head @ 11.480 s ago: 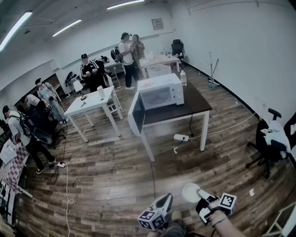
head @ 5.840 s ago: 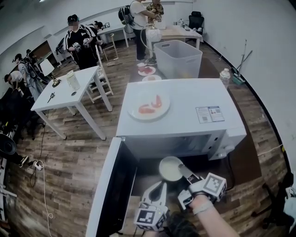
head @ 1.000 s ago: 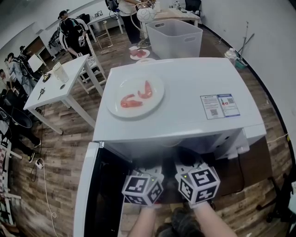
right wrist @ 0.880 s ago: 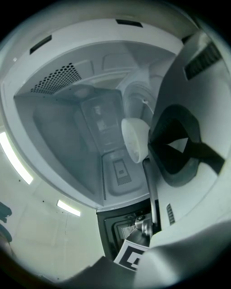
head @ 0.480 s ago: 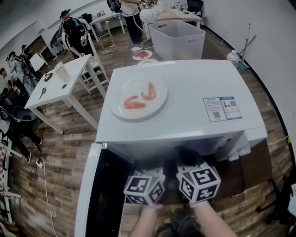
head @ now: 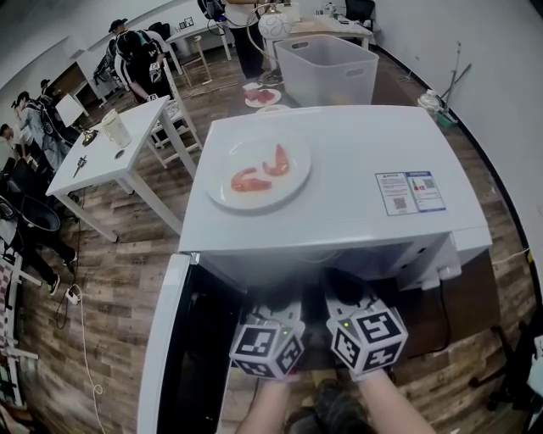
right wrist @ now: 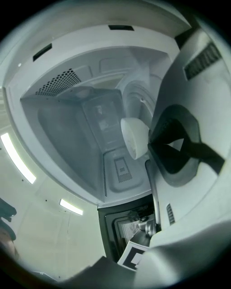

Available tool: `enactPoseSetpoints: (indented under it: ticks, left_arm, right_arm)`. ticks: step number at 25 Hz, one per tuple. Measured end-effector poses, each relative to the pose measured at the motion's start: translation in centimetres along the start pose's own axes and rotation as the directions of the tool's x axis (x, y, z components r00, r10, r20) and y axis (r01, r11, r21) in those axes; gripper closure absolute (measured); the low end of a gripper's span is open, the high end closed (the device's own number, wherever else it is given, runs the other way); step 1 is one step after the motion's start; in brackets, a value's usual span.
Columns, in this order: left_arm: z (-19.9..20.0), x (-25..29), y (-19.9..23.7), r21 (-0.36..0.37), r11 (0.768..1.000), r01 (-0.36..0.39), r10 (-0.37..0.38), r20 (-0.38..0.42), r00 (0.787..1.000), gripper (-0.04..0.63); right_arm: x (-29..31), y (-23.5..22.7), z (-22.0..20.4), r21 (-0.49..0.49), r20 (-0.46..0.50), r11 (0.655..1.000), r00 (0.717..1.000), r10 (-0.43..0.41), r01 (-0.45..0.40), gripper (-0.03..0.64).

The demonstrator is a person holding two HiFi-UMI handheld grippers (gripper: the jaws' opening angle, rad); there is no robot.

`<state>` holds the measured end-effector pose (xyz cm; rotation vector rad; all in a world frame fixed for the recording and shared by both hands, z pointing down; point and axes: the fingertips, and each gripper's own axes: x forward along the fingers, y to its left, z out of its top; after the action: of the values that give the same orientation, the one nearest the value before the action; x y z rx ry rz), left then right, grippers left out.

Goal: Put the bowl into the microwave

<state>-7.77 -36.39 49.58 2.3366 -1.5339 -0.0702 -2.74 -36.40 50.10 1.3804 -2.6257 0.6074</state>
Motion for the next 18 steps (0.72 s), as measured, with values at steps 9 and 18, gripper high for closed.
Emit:
enactPoseSetpoints:
  ticks: [9,18]
  left_arm:
    - [-0.5,-1.7,-1.3,0.015,1.000,0.005,-0.005,0.020,1.000,0.595]
    - [-0.1,-4.5,-3.8,0.017,1.000,0.024,-0.025,0.035,0.999,0.595]
  right_arm:
    - [-1.9,1.2,0.0,0.031,0.052,0.997,0.997,0.064,-0.066,0.612]
    - [-4.9,3.1,0.0,0.006,0.045,0.995,0.994,0.098,-0.098,0.614]
